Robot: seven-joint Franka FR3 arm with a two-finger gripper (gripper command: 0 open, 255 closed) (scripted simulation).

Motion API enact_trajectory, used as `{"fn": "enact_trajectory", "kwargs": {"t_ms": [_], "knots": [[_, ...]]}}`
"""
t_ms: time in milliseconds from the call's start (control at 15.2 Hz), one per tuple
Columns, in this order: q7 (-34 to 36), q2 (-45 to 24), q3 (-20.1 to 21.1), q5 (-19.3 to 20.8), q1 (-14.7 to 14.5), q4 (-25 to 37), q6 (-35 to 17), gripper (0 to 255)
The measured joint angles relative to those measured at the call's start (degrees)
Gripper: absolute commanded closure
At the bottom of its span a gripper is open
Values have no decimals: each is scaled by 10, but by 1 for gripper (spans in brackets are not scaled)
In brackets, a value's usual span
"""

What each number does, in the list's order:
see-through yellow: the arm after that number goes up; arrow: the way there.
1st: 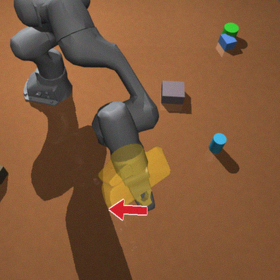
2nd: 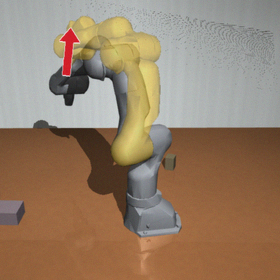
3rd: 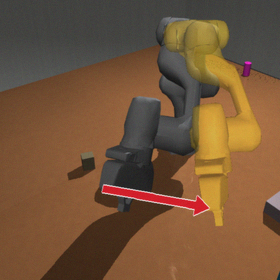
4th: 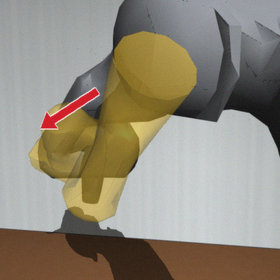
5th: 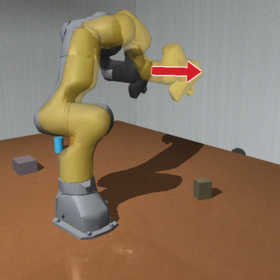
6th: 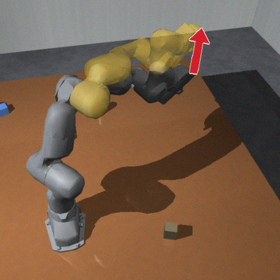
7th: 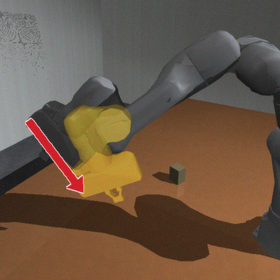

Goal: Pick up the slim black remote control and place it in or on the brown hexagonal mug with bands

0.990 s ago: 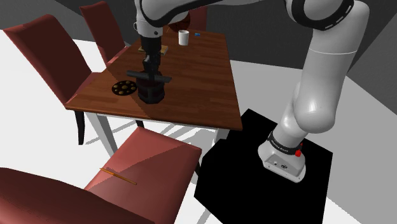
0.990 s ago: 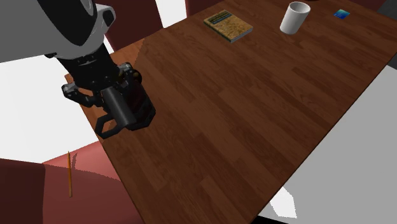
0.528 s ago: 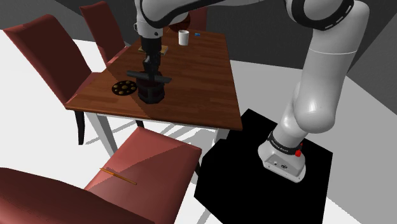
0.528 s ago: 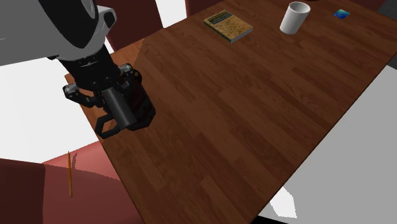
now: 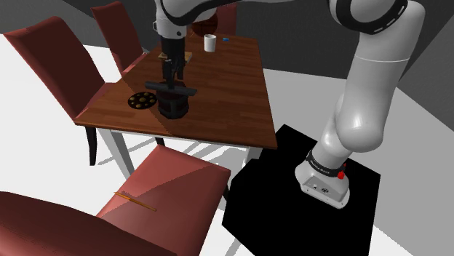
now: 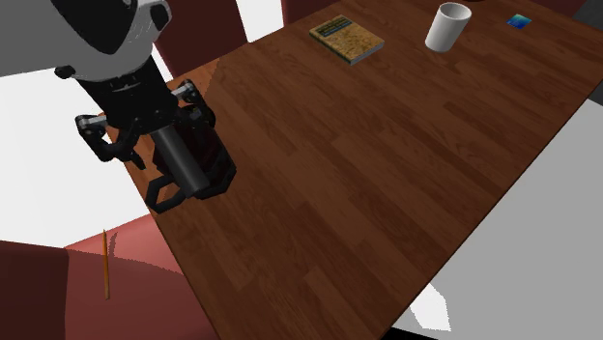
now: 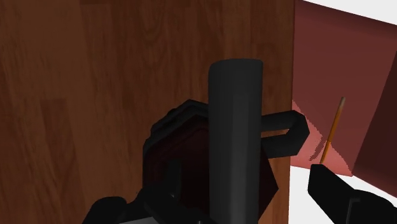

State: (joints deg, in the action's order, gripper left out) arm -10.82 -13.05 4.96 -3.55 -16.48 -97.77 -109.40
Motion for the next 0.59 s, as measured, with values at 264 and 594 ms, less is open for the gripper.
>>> {"fn": "enact_trajectory", "kwargs": {"t_ms": [264, 594], "knots": [[-1, 0, -1, 0, 2, 44, 44, 0], [-1, 0, -2, 0, 3, 49, 49, 0]]}}
